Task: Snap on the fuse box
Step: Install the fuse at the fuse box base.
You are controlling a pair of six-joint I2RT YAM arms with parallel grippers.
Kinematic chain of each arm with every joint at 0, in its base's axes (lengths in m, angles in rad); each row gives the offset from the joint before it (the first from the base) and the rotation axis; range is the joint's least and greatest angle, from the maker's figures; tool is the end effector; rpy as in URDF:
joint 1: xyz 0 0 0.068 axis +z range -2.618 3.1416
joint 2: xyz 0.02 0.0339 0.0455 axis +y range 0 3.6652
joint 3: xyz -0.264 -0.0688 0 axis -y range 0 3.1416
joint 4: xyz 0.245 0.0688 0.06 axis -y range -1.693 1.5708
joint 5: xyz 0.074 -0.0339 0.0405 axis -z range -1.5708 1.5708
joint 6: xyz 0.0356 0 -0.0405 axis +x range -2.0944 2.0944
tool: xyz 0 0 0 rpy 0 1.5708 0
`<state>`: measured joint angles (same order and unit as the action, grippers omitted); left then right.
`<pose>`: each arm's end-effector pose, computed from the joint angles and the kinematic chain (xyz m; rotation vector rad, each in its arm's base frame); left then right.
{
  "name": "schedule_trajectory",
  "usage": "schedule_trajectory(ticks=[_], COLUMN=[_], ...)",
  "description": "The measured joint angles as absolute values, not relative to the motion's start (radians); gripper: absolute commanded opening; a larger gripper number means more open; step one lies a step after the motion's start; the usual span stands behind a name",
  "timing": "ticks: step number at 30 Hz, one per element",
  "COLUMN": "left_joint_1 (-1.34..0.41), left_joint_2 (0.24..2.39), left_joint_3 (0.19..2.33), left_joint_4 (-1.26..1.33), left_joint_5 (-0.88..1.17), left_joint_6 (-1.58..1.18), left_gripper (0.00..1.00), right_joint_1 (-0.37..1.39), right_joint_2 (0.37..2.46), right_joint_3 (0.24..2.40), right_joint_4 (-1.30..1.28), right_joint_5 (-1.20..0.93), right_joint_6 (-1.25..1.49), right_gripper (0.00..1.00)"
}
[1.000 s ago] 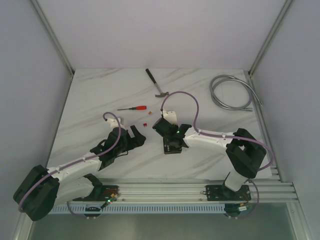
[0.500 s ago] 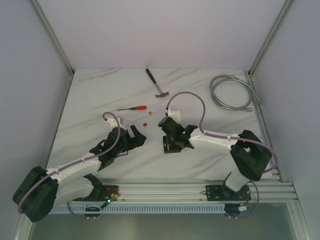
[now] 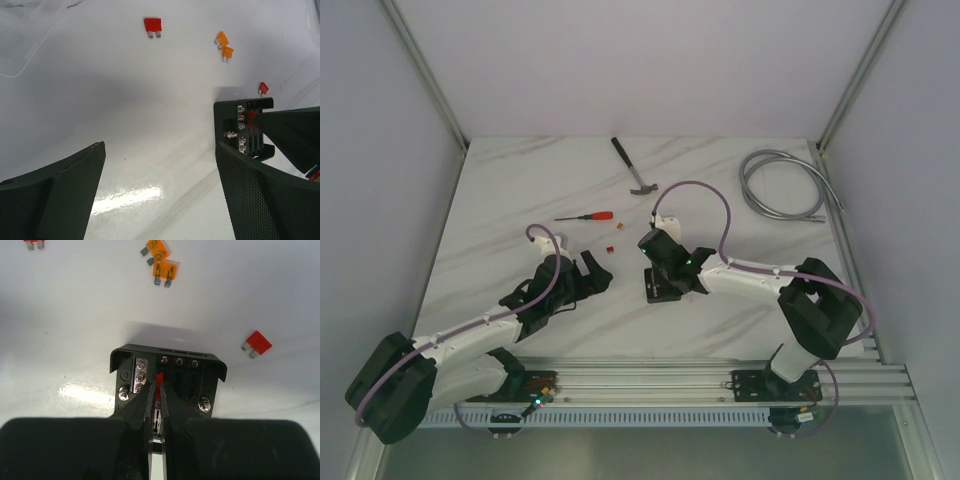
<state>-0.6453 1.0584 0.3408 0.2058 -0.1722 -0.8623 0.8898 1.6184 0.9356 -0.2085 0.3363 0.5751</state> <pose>0.1712 -0.1212 0.1743 -0.3420 2.1330 -0.7284 0.2157 0.2475 0.1855 -0.2346 2.4009 0.2652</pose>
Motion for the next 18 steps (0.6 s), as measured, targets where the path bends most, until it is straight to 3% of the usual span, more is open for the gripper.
schedule_trajectory(ticks=[18], left_joint_1=[-0.645], left_joint_2=[1.06], left_joint_3=[0.341], left_joint_4=[0.188], left_joint_5=[-0.15], left_joint_6=[-0.838], left_gripper=[1.0], right_joint_1=[0.883], right_joint_2=[1.673], right_joint_3=[1.052], right_joint_4=[-0.377], right_joint_5=[0.313], right_joint_6=[0.501], right_gripper=[0.0])
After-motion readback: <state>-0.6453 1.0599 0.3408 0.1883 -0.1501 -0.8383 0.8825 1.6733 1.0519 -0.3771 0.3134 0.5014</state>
